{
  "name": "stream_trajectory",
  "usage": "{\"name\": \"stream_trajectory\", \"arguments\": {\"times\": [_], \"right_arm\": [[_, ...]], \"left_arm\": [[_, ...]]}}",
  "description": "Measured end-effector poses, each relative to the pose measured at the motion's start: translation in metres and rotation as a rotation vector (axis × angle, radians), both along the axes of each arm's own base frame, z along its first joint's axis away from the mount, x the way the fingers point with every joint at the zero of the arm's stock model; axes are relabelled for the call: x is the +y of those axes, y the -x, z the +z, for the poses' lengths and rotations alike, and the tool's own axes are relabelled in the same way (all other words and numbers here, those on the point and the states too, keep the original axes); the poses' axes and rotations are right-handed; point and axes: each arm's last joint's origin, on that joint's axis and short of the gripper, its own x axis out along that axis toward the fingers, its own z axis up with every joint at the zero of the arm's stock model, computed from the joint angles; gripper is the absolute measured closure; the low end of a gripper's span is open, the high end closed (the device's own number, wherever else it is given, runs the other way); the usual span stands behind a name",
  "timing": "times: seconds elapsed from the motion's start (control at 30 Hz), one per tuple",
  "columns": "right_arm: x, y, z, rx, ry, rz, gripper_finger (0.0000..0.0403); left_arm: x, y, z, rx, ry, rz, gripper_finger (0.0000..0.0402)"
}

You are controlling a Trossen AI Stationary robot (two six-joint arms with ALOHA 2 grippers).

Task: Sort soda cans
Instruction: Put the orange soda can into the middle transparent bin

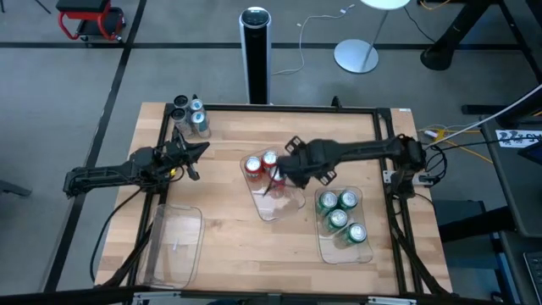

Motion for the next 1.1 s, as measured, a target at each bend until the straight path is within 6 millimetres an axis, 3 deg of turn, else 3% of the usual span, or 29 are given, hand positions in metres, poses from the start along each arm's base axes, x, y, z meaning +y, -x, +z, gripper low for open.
{"name": "stream_trajectory", "arguments": {"times": [0.27, 0.57, 0.7, 0.8, 1.1], "right_arm": [[0.065, 0.004, 0.017, -0.086, -0.034, 0.145, 0.0129], [0.112, -0.003, 0.012, -0.2, -0.019, 0.318, 0.013], [0.122, -0.015, 0.001, -0.203, 0.011, 0.426, 0.013], [0.125, -0.025, -0.018, -0.118, 0.046, 0.511, 0.013], [0.112, -0.042, -0.062, 0.109, 0.09, 0.608, 0.013]], "left_arm": [[0.0, 0.0, 0.0, -0.008, 0.017, -0.003, 0.0402], [0.0, 0.0, 0.0, -0.012, 0.028, -0.005, 0.0402], [0.0, 0.0, -0.001, -0.01, 0.034, -0.005, 0.0402], [0.0, 0.0, -0.001, -0.007, 0.035, -0.006, 0.0402], [0.0, 0.0, -0.002, 0.003, 0.033, -0.005, 0.0402]]}}
